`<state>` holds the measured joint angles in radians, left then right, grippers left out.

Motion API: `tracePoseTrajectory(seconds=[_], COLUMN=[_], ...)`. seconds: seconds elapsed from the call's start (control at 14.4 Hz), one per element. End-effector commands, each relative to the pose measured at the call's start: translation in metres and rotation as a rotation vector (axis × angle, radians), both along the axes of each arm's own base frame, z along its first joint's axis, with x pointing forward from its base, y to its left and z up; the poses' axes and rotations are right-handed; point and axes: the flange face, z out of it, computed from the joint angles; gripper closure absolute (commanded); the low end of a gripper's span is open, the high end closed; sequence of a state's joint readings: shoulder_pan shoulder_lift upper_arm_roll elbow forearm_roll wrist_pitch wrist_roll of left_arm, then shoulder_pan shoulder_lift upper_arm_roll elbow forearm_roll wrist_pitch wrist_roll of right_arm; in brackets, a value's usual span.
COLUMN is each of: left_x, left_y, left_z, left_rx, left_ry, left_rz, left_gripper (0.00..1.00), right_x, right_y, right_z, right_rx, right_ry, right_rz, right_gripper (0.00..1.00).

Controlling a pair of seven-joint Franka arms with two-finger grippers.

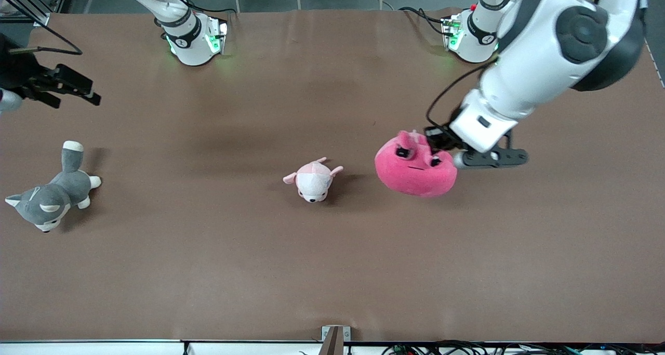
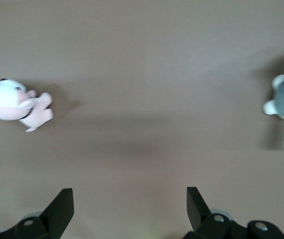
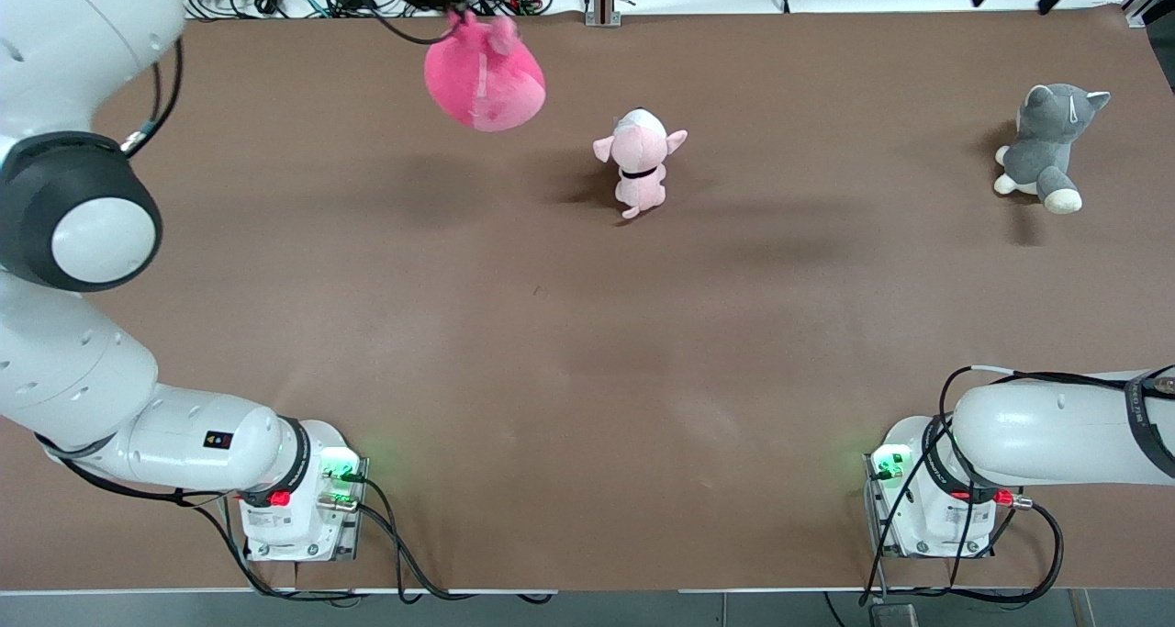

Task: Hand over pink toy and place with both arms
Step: 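Lift the pink plush with the left gripper while the right gripper approaches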

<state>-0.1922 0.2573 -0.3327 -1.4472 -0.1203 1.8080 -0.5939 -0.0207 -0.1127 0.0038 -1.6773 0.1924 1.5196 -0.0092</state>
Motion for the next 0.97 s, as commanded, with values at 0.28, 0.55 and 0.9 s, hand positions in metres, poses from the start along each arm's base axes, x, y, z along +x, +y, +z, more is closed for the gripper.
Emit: tracePoseTrajectory(seconds=[0.28,0.55,0.9], left_x=[-0.038,-0.054,-0.075], left_y=[-0.120,-0.166,-0.233], left_z=[0.023,0.024,0.020], left_rx=[-0.086,-0.185,-0.328], left_ry=[0.055,0.016,0.049], left_rz=[0.185,0.251,0.394], left_gripper=[1.00,1.00,1.00], right_x=[0.009,0.024,0.027], right_y=[0.078,0.113,0.165], right_z=[0.017,0.005,-0.008], right_rx=[0.198,0.311,0.322], right_ry=[-0.070,-0.071,-0.048], right_rz=[0.080,0.064,0.019], right_gripper=[0.12,0.23,0.23])
